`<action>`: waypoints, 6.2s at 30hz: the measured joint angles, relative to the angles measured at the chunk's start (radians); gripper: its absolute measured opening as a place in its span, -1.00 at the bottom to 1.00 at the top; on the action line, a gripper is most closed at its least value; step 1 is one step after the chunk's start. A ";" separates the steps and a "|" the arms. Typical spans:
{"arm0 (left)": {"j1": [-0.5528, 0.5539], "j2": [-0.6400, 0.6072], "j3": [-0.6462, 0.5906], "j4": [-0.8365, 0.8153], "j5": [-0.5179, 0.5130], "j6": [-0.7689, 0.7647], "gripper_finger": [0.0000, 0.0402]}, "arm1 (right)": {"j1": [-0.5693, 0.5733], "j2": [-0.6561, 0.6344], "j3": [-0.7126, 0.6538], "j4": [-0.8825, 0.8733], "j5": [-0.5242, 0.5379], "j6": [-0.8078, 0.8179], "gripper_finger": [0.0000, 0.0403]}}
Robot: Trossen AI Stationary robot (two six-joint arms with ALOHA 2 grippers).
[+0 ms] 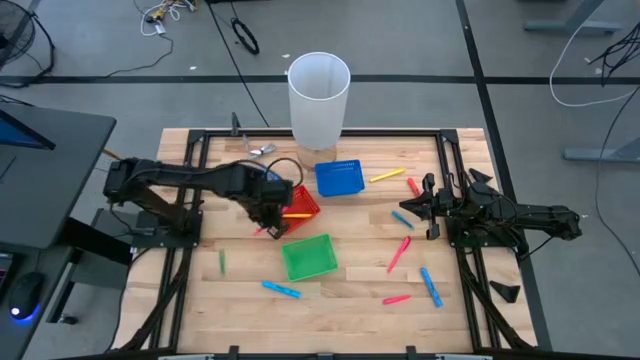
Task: Pick & Place Markers
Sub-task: Put the left pink marker into the red bin, then put the yellow marker into the red bin
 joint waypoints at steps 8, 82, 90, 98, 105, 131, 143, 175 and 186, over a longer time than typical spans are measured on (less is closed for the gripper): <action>0.077 0.107 0.105 -0.002 0.000 0.102 -0.87 | 0.000 0.000 0.000 0.000 0.000 0.000 -0.90; 0.103 0.290 0.013 0.220 -0.177 0.237 -0.05 | 0.000 0.000 0.000 0.000 0.000 0.000 -0.90; 0.100 0.271 0.013 0.219 -0.175 0.239 -0.02 | 0.000 0.000 0.000 0.000 0.000 0.000 -0.90; 0.059 0.182 0.013 0.221 -0.180 0.258 -0.04 | 0.000 0.000 0.000 0.000 0.000 0.000 -0.90; -0.055 0.100 0.013 0.278 -0.289 0.332 -0.04 | 0.000 0.000 0.000 0.000 0.000 0.000 -0.90; -0.397 -0.153 -0.479 1.254 -0.436 0.533 -0.04 | 0.000 0.000 0.000 0.001 0.000 0.000 -0.90; -0.421 -0.199 -0.623 1.586 -0.437 0.629 -0.04 | 0.000 0.000 0.000 0.000 0.000 0.000 -0.90; -0.408 -0.198 -0.623 1.585 -0.437 0.489 -0.04 | 0.000 0.000 0.000 0.042 0.000 0.000 -0.90; -0.408 -0.198 -0.623 1.585 -0.446 0.489 -0.04 | 0.001 0.029 0.046 0.063 0.110 0.092 -0.90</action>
